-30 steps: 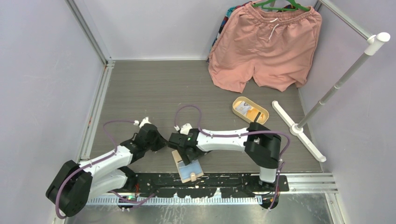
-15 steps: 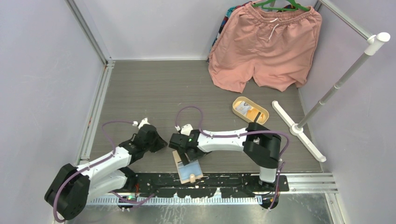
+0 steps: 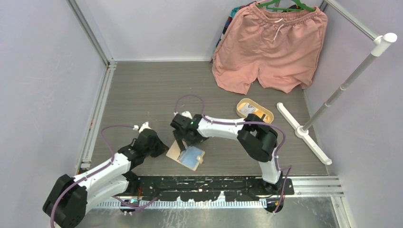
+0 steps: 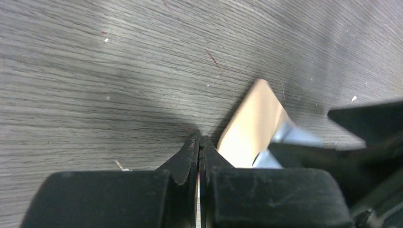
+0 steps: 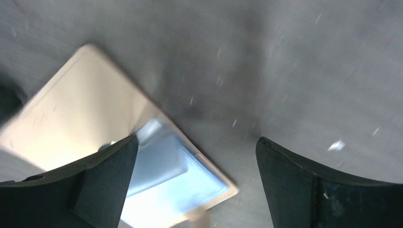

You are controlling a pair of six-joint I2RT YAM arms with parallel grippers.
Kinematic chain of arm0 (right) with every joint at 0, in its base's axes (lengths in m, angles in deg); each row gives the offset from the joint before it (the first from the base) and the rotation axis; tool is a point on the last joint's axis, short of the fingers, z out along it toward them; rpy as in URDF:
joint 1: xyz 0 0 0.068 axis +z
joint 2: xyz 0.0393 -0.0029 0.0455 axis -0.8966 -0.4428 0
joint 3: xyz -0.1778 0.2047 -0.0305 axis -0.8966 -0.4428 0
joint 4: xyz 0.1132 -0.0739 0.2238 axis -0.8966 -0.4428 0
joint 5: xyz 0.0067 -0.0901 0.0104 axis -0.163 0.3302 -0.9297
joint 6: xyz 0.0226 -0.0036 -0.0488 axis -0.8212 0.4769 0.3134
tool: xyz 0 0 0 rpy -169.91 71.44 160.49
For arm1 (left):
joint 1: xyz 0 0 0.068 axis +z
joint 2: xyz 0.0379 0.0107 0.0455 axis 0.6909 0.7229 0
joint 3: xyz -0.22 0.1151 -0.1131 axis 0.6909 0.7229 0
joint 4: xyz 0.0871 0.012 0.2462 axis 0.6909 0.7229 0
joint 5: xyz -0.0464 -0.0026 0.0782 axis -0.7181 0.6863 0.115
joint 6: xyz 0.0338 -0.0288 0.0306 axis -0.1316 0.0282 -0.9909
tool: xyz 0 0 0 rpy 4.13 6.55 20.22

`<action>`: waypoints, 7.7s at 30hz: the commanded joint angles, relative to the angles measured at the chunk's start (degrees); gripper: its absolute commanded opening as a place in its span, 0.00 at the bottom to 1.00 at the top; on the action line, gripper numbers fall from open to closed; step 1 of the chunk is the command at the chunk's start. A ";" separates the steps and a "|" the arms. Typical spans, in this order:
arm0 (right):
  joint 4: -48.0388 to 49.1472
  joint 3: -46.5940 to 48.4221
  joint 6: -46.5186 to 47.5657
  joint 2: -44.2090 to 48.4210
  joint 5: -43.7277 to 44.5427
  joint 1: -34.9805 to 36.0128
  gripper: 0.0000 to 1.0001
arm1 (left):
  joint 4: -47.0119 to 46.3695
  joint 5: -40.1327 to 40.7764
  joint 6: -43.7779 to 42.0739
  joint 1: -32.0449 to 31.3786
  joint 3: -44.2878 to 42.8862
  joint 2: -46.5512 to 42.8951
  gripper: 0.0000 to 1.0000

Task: Take the credit cards out of the card holder

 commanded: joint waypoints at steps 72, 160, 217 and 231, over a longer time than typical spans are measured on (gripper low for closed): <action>4.66 -0.57 -3.87 0.80 5.62 1.94 0.74 | -30.47 -12.96 15.66 0.12 16.00 -0.22 0.33; 4.79 -11.17 -12.70 24.35 21.66 -2.76 0.90 | 23.43 -8.30 -12.29 0.16 -27.52 3.92 0.00; 51.55 -23.73 -31.34 4.92 -27.92 -4.04 0.83 | 6.07 3.00 -5.99 -3.41 -4.04 10.30 0.00; 49.72 -29.10 -31.25 8.39 -19.76 -3.39 0.84 | 5.24 2.43 -5.63 -3.40 -3.16 11.12 0.00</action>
